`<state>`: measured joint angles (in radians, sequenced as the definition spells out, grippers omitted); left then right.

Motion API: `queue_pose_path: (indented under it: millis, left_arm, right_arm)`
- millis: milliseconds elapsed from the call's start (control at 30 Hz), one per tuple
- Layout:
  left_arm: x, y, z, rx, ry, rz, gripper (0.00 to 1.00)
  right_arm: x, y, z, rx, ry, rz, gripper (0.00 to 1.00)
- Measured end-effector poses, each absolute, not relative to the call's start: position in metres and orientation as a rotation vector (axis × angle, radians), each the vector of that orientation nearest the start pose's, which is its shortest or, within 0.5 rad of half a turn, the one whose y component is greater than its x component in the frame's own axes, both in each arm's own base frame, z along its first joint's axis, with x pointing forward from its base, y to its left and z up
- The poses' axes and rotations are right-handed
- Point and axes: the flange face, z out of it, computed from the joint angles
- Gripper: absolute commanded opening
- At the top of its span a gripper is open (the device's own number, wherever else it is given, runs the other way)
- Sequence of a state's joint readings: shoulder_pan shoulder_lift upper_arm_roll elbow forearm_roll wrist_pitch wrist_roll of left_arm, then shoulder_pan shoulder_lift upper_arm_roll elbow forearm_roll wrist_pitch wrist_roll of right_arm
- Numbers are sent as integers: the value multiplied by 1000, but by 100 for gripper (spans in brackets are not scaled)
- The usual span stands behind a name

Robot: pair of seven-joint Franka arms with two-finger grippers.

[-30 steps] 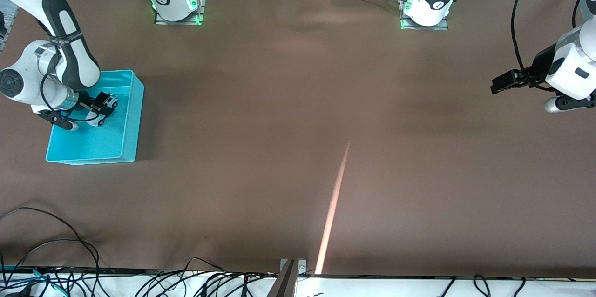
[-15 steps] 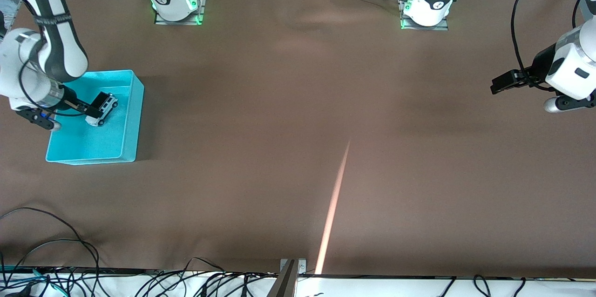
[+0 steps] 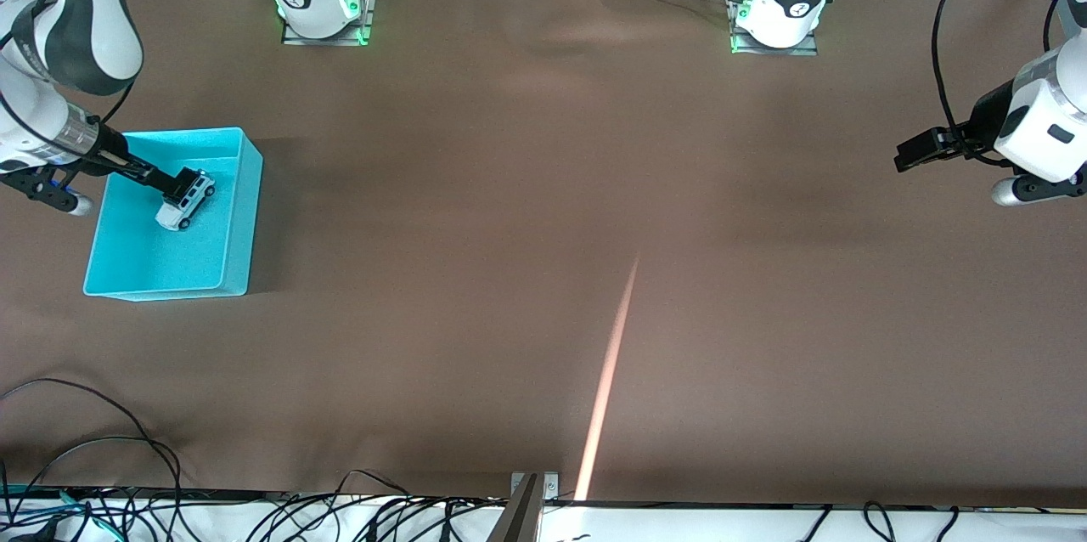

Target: Wind and store white jeep toy

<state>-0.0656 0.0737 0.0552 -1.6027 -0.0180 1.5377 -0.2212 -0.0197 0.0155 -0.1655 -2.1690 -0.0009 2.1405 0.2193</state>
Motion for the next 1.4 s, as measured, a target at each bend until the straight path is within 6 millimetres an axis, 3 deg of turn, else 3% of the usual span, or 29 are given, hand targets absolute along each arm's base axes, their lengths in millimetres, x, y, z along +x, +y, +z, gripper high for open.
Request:
queue_pose_path:
  millis: [334,567,768,1001,1402]
  left_arm:
    - [568,-9,565,-3114,-331,221,100]
    - [568,-9,564,-3114,-331,222,100]
    - [568,-9,564,-3113,-330,227,100]
    - [568,-9,563,-3113,-330,229,100]
    - [568,-9,563,-3113,-330,230,100]
  right_arm:
    - [541,-23,459,-3116,441,131,100]
    - [546,0,522,-3127,380,142,100]
    - [548,10,561,-3130,351,140,100]
    - [558,13,578,-3129,341,119,100]
    - [563,17,572,-3130,331,138,100]
